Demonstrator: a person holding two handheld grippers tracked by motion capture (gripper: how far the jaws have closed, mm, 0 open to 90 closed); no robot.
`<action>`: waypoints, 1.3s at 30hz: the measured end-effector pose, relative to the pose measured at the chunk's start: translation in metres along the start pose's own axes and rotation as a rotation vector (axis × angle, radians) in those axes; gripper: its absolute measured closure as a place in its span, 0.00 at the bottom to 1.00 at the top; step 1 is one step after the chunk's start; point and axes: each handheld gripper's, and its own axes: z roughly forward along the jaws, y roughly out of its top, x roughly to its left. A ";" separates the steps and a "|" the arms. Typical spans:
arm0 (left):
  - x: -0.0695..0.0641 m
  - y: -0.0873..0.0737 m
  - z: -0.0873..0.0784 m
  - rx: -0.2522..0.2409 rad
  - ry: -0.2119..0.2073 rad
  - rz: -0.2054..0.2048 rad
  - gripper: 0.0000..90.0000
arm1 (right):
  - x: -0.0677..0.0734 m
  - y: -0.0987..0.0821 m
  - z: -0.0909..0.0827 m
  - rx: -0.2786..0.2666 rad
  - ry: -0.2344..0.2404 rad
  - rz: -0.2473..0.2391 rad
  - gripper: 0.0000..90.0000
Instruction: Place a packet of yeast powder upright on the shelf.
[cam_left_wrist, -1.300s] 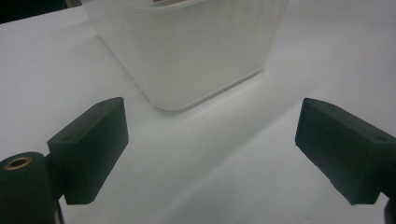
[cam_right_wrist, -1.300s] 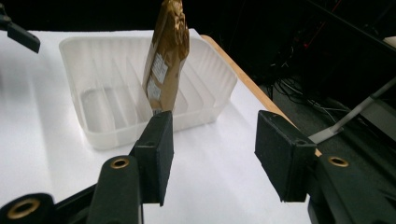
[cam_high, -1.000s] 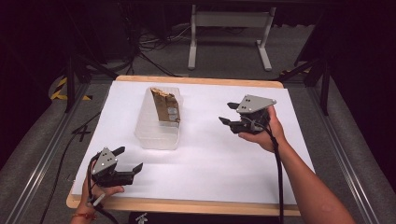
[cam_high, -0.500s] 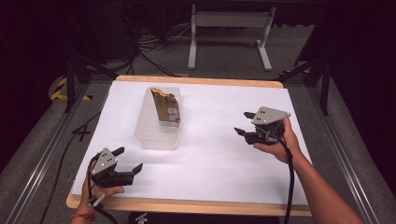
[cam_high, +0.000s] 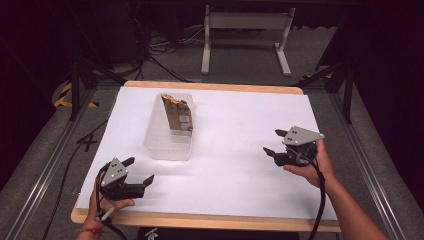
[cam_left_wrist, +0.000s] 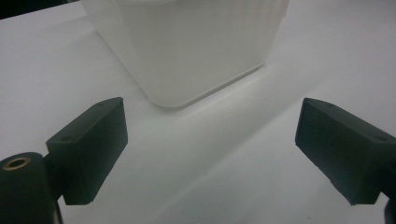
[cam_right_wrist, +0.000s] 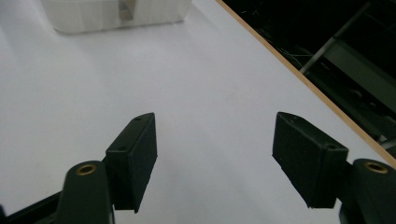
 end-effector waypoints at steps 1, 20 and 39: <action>0.000 0.000 0.000 0.001 0.002 0.001 0.11 | 0.001 -0.003 -0.002 0.001 -0.004 -0.003 0.34; 0.000 0.000 0.000 0.003 0.007 0.005 0.11 | 0.000 -0.047 -0.030 -0.025 -0.067 0.082 0.22; 0.000 0.001 0.000 0.000 0.015 0.006 0.11 | 0.005 -0.086 -0.055 -0.033 -0.137 0.105 0.18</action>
